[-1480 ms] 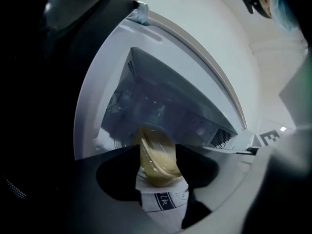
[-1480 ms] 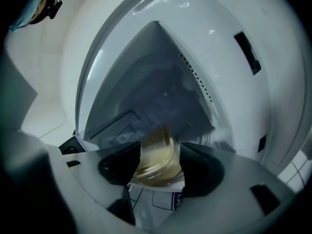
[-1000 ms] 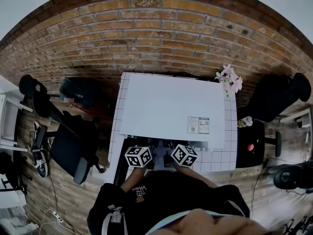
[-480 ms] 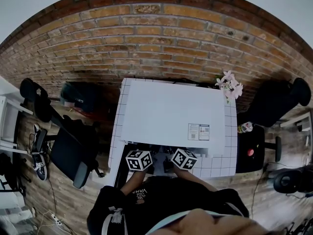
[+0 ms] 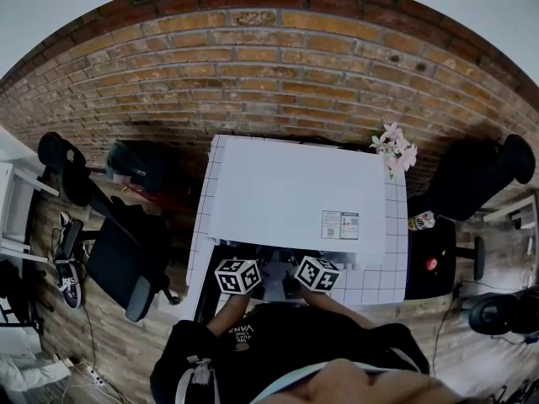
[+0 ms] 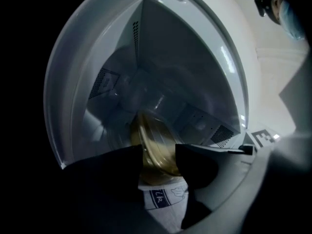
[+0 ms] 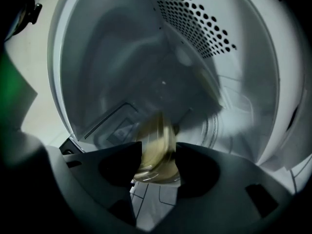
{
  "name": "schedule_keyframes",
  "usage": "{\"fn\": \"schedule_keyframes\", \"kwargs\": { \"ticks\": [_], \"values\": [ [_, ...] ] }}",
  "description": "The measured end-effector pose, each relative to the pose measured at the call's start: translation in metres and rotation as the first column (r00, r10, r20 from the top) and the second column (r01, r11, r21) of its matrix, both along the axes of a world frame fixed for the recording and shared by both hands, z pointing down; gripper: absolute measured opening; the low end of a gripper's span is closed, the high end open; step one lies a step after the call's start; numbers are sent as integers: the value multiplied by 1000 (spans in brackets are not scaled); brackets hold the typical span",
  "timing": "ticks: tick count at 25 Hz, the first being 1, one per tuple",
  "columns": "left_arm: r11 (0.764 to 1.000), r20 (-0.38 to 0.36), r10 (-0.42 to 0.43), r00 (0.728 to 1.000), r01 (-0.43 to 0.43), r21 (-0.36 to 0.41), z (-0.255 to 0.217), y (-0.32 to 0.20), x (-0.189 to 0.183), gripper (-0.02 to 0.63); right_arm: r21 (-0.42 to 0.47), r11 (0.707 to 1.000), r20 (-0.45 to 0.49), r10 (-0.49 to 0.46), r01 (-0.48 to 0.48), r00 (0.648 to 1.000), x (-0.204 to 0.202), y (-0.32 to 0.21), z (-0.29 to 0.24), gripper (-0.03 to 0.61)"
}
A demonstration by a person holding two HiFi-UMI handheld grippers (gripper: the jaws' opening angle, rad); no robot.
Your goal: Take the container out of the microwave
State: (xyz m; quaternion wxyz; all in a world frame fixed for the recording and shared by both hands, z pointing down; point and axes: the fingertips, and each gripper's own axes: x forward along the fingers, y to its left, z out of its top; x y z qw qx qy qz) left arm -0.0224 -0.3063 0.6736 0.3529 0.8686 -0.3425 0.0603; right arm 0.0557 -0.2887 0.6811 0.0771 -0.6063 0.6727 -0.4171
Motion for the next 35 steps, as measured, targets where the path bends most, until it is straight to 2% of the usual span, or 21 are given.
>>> {"fn": "schedule_keyframes", "kwargs": {
  "ticks": [18,35],
  "values": [
    [996,-18,-82,996,82,44,-26,38,1,213,43,995,-7,-94,94,996,3,32,-24,209],
    [977,-26,-199,980,200,79,-42,102,5,210,81,973,-10,-214,214,977,8,85,-41,207]
  ]
}}
